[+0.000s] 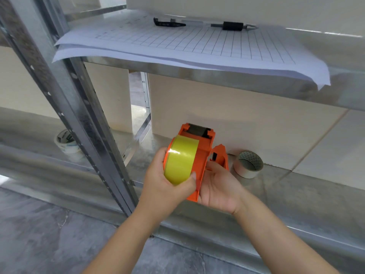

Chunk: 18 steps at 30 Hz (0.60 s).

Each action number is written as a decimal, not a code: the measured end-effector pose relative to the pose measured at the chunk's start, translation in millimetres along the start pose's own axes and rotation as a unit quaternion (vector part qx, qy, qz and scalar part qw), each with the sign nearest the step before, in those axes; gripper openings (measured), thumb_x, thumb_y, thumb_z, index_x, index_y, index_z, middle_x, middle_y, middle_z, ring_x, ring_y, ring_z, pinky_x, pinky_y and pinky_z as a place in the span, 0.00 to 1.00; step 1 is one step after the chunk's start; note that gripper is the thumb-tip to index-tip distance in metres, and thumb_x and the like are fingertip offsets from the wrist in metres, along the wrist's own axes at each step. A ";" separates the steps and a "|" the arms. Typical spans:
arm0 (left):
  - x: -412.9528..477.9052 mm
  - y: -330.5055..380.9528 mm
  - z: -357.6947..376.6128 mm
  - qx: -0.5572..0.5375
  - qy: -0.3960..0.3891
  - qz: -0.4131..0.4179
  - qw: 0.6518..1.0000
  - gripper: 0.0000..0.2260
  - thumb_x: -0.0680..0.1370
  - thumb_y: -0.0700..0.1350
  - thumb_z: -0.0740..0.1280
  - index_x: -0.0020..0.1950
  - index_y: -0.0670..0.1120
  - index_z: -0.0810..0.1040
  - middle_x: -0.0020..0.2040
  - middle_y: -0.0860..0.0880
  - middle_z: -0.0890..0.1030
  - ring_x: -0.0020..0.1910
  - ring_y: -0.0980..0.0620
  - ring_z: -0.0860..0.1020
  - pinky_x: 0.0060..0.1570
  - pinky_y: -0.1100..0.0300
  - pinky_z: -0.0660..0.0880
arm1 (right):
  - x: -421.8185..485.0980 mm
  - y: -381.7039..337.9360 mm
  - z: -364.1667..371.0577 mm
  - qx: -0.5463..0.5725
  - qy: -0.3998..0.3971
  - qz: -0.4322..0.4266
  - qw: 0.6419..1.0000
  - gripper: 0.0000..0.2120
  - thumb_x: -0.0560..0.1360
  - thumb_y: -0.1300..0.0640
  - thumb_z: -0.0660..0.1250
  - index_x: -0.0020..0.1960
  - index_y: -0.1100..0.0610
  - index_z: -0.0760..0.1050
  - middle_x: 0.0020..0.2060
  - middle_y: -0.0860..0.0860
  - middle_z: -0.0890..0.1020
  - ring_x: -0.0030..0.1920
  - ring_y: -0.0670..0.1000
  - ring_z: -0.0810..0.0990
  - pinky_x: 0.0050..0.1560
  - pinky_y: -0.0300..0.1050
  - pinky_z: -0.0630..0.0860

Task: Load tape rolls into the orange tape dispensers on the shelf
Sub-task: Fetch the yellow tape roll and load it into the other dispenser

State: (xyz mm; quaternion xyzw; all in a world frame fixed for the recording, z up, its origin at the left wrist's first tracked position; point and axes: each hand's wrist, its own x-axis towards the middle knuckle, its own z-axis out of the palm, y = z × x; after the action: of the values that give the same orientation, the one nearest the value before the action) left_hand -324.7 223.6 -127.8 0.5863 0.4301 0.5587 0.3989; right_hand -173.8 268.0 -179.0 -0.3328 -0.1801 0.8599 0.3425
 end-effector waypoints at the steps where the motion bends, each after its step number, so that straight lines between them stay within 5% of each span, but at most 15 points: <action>1: 1.0 -4.9 0.2 -0.005 0.013 -0.003 1.000 0.16 0.61 0.45 0.73 0.45 0.59 0.75 0.38 0.65 0.80 0.33 0.67 0.78 0.31 0.74 0.73 | 0.4 3.7 2.4 0.013 -0.002 -0.016 1.000 0.25 0.78 0.48 0.50 0.69 0.60 0.68 0.67 0.59 0.71 0.62 0.57 0.73 0.63 0.55 0.71; 4: 3.9 -21.4 0.4 -0.012 0.043 -0.027 0.999 0.17 0.63 0.41 0.72 0.47 0.55 0.73 0.39 0.65 0.81 0.35 0.67 0.79 0.33 0.73 0.74 | 5.5 11.5 7.1 0.030 0.007 -0.050 0.998 0.26 0.79 0.45 0.49 0.55 0.57 0.81 0.55 0.56 0.83 0.52 0.55 0.82 0.52 0.52 0.80; 9: 4.8 -40.1 -3.5 0.085 0.043 -0.087 0.992 0.15 0.62 0.48 0.71 0.44 0.57 0.69 0.40 0.55 0.79 0.37 0.62 0.78 0.34 0.72 0.74 | 20.1 24.9 6.5 -0.037 0.081 -0.089 0.992 0.17 0.79 0.52 0.56 0.60 0.59 0.76 0.49 0.56 0.84 0.44 0.51 0.85 0.39 0.44 0.82; 13: 10.7 -57.6 -13.5 0.170 0.013 -0.140 0.975 0.16 0.65 0.52 0.72 0.46 0.55 0.68 0.46 0.49 0.77 0.45 0.53 0.78 0.42 0.57 0.75 | 32.1 30.7 3.0 -0.080 0.119 -0.105 0.984 0.11 0.77 0.65 0.60 0.59 0.62 0.74 0.54 0.62 0.80 0.50 0.56 0.82 0.49 0.48 0.82; 18: 14.8 -84.4 -22.2 0.176 0.019 -0.191 0.966 0.26 0.68 0.51 0.74 0.59 0.50 0.63 0.47 0.61 0.73 0.44 0.66 0.74 0.35 0.72 0.69 | 52.1 29.4 2.4 -0.170 0.190 -0.115 0.960 0.11 0.74 0.65 0.64 0.56 0.62 0.75 0.52 0.63 0.83 0.54 0.61 0.82 0.56 0.58 0.79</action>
State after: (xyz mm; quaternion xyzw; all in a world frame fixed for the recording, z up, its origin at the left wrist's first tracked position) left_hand -351.7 263.7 -201.9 0.5434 0.6329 0.3992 0.3805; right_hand -217.6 284.2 -216.5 -0.5205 -0.2922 0.6923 0.4055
